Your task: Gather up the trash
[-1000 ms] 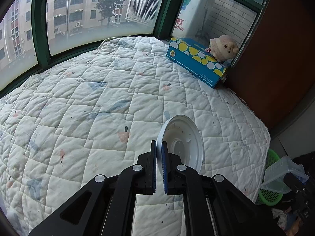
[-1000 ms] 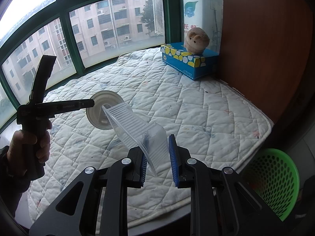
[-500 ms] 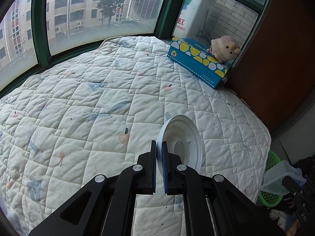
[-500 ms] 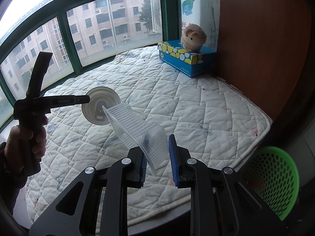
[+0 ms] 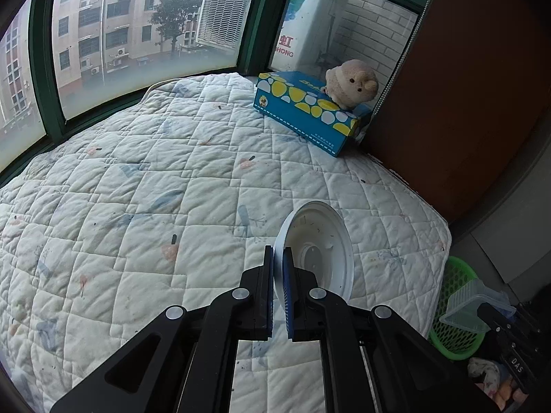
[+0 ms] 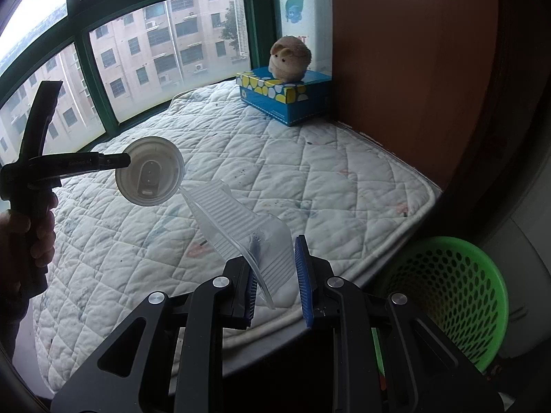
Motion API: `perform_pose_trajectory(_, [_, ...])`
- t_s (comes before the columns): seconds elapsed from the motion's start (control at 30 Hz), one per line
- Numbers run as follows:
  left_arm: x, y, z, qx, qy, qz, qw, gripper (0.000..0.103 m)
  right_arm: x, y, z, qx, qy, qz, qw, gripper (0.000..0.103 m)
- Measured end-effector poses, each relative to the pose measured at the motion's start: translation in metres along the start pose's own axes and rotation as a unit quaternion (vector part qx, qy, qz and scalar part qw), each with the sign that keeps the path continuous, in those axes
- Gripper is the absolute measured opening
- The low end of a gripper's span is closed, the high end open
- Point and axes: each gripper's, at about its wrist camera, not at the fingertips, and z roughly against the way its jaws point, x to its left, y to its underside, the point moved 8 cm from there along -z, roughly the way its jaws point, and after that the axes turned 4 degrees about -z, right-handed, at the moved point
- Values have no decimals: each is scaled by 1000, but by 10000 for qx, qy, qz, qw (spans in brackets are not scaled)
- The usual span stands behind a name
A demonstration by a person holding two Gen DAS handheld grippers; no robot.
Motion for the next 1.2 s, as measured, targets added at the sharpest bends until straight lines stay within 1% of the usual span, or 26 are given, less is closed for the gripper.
perform_pose_trajectory(0.3, [-67, -5, 2, -45, 350, -254, 9991, 5, -89, 18, 16, 95, 639, -310, 9974, 21])
perform_pose_trajectory(0.43, [-101, -5, 0, -22, 537, -387, 9978, 5, -128, 27, 19, 162, 958, -422, 9944, 21])
perform_pose_trajectory(0.67, [-164, 1, -12, 92, 874, -663, 9939, 5, -185, 49, 18, 351, 1335, -794, 9872, 23])
perform_pose_trajectory(0.73, [-181, 3, -16, 137, 975, -737, 9924, 5, -197, 55, 19, 397, 1351, -945, 9855, 27])
perform_pose_trajectory(0.77, [-190, 4, -18, 156, 1020, -782, 9916, 5, -203, 57, 19, 405, 1372, -1012, 9845, 38])
perform_pose_trajectory(0.8, [-198, 5, -20, 175, 1060, -825, 9908, 5, -208, 59, 20, 394, 1399, -1062, 9837, 52])
perform_pose_trajectory(0.83, [-207, 7, -22, 199, 1103, -856, 9900, 5, -212, 61, 22, 378, 1442, -1083, 9829, 55])
perform_pose_trajectory(0.93, [-230, 9, -29, 280, 1220, -931, 9878, 5, -221, 64, 24, 386, 1487, -1158, 9813, 58])
perform_pose_trajectory(0.97, [-237, 10, -31, 302, 1253, -964, 9870, 5, -225, 64, 25, 366, 1488, -1191, 9810, 62])
perform_pose_trajectory(1.0, [-245, 11, -33, 324, 1286, -999, 9861, 5, -228, 65, 28, 336, 1502, -1213, 9806, 64])
perform_pose_trajectory(1.2, [-287, 27, -53, 570, 1468, -1185, 9804, 5, -242, 67, 39, 240, 1523, -1361, 9786, 68])
